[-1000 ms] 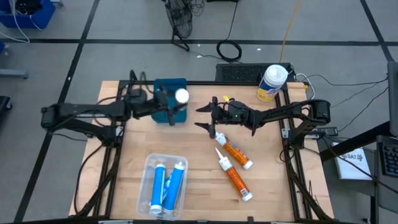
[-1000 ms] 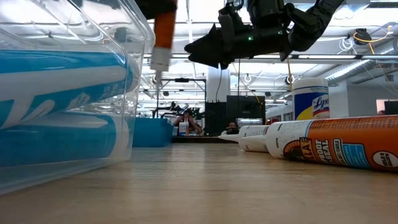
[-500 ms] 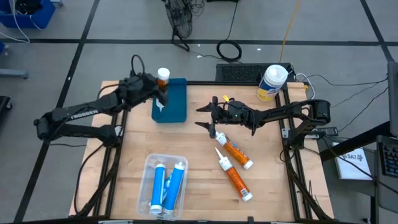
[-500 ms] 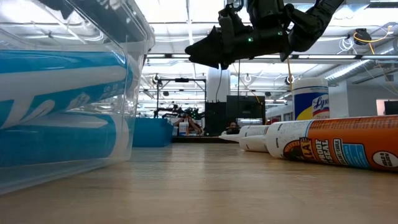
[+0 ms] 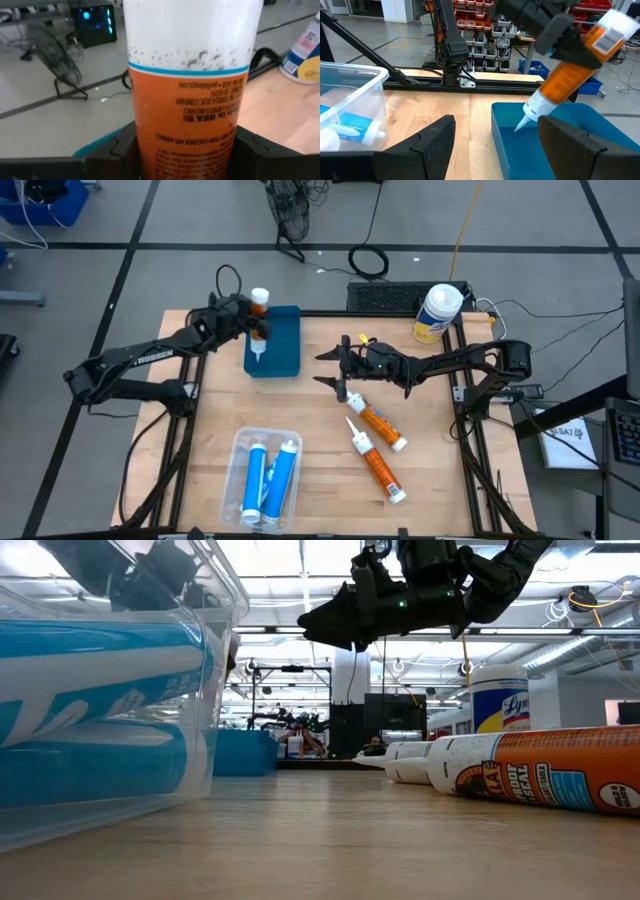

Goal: Pick & place silicon tubes, Sealant and Lysol wipes
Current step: Put the right orange sealant into the blue bin

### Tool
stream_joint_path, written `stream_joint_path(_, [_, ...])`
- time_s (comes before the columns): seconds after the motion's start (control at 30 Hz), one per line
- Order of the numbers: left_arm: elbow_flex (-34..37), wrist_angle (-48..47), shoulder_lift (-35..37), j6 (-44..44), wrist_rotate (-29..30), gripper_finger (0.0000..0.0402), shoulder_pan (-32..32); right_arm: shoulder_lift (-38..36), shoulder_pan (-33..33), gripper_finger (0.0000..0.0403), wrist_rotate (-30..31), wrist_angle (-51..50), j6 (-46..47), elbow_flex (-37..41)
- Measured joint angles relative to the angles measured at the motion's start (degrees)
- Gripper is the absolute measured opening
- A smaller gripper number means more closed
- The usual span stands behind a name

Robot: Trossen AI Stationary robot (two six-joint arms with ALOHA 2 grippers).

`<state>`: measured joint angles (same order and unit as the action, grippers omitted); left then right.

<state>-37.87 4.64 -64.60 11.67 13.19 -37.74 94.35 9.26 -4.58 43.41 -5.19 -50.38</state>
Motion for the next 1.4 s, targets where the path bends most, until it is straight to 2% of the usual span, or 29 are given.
stream_joint_path(0.23, [0.70, 0.15, -0.28, 0.92, 0.12, 0.0203, -0.50, 0.00, 0.03, 0.0262, 0.12, 0.01, 0.00, 0.01])
stream_joint_path(0.57, [0.71, -0.01, -0.28, 0.99, 4.62, 0.0205, -0.50, 0.00, 0.04, 0.0263, 0.24, 0.01, 0.02, 0.03])
stream_joint_path(0.8, [0.79, -0.39, -0.31, 0.45, 7.97, 0.0347, -0.50, 0.00, 0.04, 0.0263, 0.24, 0.01, 0.02, 0.03])
stream_joint_path(0.93, [0.79, -0.94, -0.31, 0.45, 9.32, 0.0390, -0.50, 0.00, 0.04, 0.0263, 0.26, 0.00, 0.02, 0.03])
stream_joint_path(1.4, [0.79, -1.07, -0.31, 0.47, 9.32, 0.0362, -0.50, 0.00, 0.02, 0.0263, 0.26, -0.46, 0.10, 0.03])
